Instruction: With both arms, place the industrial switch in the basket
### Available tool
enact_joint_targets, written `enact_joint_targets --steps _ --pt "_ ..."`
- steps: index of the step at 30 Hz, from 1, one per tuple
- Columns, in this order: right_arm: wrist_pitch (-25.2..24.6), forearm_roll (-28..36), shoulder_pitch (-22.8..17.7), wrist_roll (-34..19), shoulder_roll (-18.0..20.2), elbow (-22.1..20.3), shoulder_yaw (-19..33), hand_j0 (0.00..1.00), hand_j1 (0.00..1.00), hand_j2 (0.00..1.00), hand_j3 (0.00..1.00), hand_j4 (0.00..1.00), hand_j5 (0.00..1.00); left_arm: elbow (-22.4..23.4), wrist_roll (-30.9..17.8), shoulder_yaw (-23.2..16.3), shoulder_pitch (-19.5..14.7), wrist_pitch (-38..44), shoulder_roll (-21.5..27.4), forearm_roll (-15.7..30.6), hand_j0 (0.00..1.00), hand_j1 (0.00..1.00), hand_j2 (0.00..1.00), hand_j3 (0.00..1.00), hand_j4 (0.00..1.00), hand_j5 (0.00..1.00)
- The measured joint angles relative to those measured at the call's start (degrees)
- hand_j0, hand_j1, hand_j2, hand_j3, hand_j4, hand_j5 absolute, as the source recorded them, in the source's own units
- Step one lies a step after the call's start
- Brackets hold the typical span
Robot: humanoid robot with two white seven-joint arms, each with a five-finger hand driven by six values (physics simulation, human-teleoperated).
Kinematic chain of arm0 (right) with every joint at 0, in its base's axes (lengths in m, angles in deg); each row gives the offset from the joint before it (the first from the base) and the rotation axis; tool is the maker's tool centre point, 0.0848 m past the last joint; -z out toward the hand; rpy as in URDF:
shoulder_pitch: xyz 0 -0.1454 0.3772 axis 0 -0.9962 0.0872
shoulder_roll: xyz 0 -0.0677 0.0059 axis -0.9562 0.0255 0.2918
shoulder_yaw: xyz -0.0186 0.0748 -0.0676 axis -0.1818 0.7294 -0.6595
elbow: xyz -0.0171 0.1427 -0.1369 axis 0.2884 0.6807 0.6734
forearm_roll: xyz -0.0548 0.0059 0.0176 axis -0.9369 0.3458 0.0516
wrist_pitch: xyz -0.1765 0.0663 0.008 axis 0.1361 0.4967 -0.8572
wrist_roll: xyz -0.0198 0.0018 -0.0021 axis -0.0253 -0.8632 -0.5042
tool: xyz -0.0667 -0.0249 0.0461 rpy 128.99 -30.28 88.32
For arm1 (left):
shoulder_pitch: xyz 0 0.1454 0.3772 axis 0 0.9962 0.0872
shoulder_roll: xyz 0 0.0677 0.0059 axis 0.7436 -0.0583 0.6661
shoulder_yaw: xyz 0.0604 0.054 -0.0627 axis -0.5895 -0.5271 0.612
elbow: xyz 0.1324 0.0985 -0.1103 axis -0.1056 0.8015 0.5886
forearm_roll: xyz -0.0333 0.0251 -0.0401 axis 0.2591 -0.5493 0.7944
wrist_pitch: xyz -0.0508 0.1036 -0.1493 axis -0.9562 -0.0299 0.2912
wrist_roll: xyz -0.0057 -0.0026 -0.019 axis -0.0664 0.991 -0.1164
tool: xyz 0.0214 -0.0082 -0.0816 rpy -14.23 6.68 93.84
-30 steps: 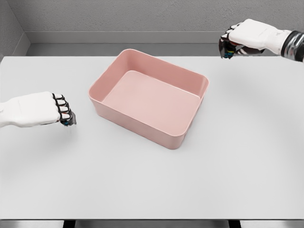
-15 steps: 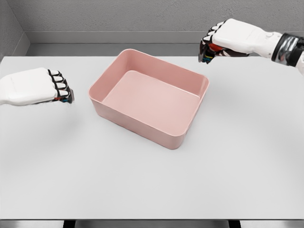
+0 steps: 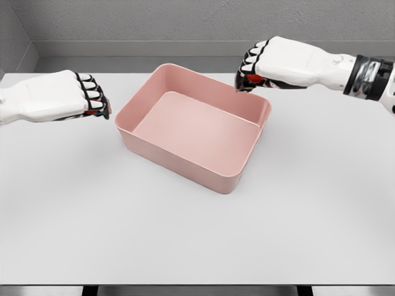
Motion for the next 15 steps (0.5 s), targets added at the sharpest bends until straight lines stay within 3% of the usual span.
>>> enact_joint_targets --steps 15 --pt "-0.02 -3.19 -1.23 -2.11 -6.4 0.33 -6.21 0.5 0.5 0.5 0.5 0.5 0.5 -0.07 1.23 0.05 -1.83 0.07 -6.32 0.81 0.51 0.51 0.51 0.51 0.51 0.51"
